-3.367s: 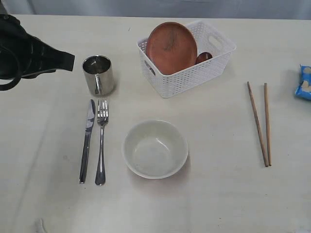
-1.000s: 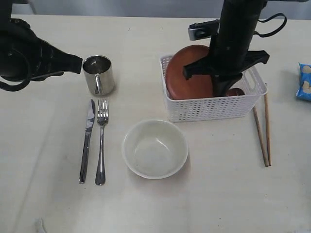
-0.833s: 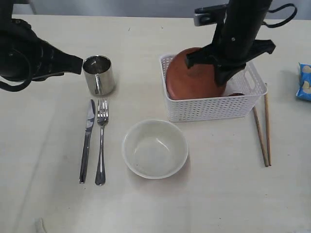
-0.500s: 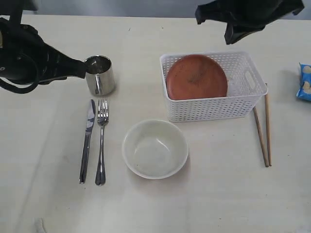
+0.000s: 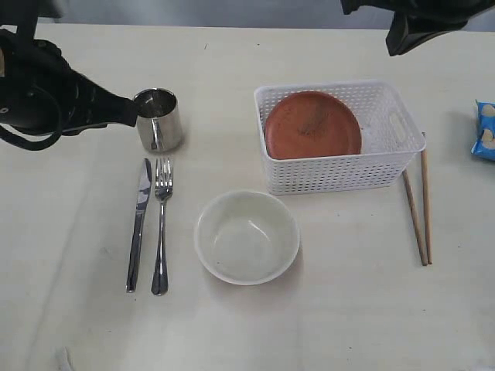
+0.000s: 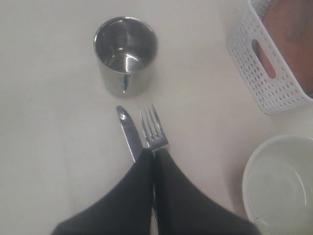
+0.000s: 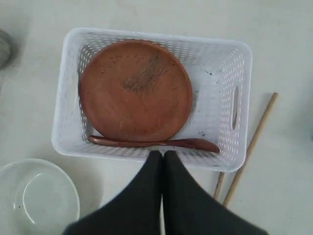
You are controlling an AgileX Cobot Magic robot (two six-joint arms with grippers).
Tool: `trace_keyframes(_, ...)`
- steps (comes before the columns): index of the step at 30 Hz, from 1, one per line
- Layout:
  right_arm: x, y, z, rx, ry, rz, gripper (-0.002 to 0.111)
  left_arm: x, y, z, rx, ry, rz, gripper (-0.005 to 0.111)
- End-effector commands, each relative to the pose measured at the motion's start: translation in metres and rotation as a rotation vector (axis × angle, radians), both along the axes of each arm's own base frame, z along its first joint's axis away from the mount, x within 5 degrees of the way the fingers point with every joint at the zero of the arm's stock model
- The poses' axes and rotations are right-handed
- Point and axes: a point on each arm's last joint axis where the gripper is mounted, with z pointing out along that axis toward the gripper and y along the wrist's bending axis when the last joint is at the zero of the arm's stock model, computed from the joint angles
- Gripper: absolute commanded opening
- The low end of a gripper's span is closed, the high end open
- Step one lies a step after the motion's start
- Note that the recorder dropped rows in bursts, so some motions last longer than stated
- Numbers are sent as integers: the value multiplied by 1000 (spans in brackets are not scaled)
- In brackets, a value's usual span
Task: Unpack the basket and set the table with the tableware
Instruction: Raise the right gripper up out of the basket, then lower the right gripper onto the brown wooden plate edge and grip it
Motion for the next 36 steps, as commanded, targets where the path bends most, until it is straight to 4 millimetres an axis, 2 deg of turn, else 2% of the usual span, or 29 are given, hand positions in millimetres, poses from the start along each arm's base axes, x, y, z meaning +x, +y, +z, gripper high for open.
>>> trace_keyframes(1, -5, -3, 6, 10, -13, 0, -1, 0, -1, 1, -14, -5, -1, 0)
trace_keyframes(10, -6, -3, 11, 23, -54, 18, -1, 0, -1, 1, -17, -3, 0, 0)
trace_keyframes(13, -2, -1, 9, 21, -66, 32, -1, 0, -1, 1, -20, -2, 2, 0)
trace_keyframes(16, 7, 1, -2, -10, -42, 46, 0, 0, -1, 1, -22, 0, 2, 0)
trace_keyframes(21, 33, 9, -37, -55, 13, 109, 2, -1, -3, 1, -42, 13, 0, 0)
trace_keyframes(23, 43, 14, -51, -67, 12, 139, 10, -2, -3, 1, -43, 15, -9, 0)
trace_keyframes(26, 63, 18, -68, -85, 24, 166, 30, -2, -3, 1, -41, 18, -9, 0)
trace_keyframes(29, 86, 14, -88, -64, 78, 119, 47, -2, -3, 0, -35, 26, -8, 0)
trace_keyframes(32, 109, 3, -102, -4, 112, 114, 47, -3, -2, -1, -26, 41, -7, 0)
trace_keyframes(36, 129, -5, -117, 101, 143, 201, 44, -3, -2, -1, -21, 39, -13, 0)
